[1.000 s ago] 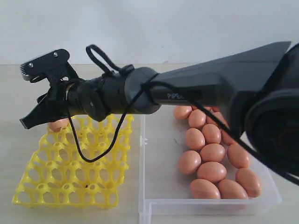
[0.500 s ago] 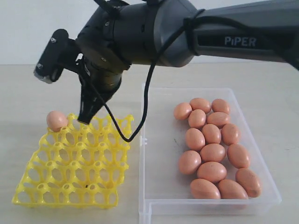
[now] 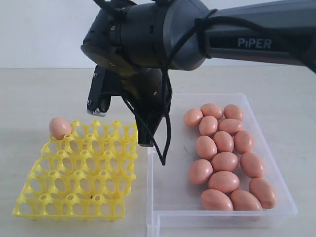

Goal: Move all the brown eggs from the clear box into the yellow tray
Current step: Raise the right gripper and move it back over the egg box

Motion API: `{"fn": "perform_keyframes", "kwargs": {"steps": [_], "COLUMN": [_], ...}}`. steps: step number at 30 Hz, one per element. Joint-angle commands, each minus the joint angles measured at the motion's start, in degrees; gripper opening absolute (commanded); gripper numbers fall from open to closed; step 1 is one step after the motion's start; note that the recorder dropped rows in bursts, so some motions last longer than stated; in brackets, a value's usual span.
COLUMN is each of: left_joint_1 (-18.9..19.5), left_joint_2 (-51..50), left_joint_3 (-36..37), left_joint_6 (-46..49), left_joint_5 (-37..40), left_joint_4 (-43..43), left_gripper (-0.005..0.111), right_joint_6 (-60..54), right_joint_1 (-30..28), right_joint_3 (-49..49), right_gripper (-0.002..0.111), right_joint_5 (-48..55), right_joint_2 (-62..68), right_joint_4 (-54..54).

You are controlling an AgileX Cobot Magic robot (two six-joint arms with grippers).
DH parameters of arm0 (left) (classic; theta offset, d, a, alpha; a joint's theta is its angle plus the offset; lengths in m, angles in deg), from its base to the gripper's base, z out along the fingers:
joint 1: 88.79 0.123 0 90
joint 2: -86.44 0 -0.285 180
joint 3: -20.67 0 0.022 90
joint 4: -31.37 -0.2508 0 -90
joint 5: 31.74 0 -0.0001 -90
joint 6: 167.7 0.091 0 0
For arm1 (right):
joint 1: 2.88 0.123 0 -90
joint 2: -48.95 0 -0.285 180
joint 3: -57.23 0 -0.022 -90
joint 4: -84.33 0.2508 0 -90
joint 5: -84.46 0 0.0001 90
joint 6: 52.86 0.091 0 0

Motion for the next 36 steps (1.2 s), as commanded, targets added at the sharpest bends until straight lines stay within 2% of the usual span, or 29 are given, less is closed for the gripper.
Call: {"fn": "perform_keyframes", "kwargs": {"steps": [1,5,8,12,15,19,21,26,30,31,33,34,35,36], "left_joint_1": [-0.29,-0.29,-0.29,-0.29,-0.29,-0.29,-0.29,-0.29,-0.29,-0.29,-0.29,-0.29,-0.29,-0.29], "left_joint_2": [-0.18,-0.18,-0.18,-0.18,-0.18,-0.18,-0.18,-0.18,-0.18,-0.18,-0.18,-0.18,-0.18,-0.18], "left_joint_3": [0.22,0.22,0.22,0.22,0.22,0.22,0.22,0.22,0.22,0.22,0.22,0.22,0.22,0.22], "left_joint_6": [0.30,0.30,0.30,0.30,0.30,0.30,0.30,0.30,0.30,0.30,0.30,0.30,0.30,0.30], "left_joint_5": [-0.59,-0.59,-0.59,-0.59,-0.59,-0.59,-0.59,-0.59,-0.59,-0.59,-0.59,-0.59,-0.59,-0.59], "left_joint_4": [0.30,0.30,0.30,0.30,0.30,0.30,0.30,0.30,0.30,0.30,0.30,0.30,0.30,0.30], "left_gripper": [0.004,0.004,0.004,0.004,0.004,0.004,0.004,0.004,0.004,0.004,0.004,0.004,0.004,0.004], "right_joint_6": [-9.66,-11.25,-11.25,-9.62,-7.85,5.52,11.60,29.39,36.39,40.31,41.58,41.20,37.68,33.89], "right_joint_1": [-0.63,-4.41,-8.09,-12.95,-16.17,-19.57,-20.82,-22.09,-21.86,-21.87,-21.87,-21.87,-21.87,-21.87], "right_joint_3": [0.21,0.10,0.10,0.10,0.10,0.10,0.10,-0.04,-3.33,-6.58,-10.93,-12.45,-15.12,-16.87], "right_gripper": [0.000,0.000,0.000,0.000,0.000,0.000,0.000,0.000,0.000,0.000,0.000,0.000,0.000,0.000], "right_joint_5": [1.27,1.27,1.27,1.27,1.27,0.52,-4.66,-25.18,-48.21,-61.61,-78.01,-82.85,-90.50,-93.68], "right_joint_2": [-0.68,-0.68,-0.68,-0.68,-0.56,-0.56,-0.56,-0.56,-1.54,-2.53,-3.51,-3.93,-4.66,-5.27], "right_joint_4": [10.94,29.73,35.95,35.53,30.72,17.48,15.06,13.58,13.58,13.47,14.15,15.44,20.57,24.67]}}
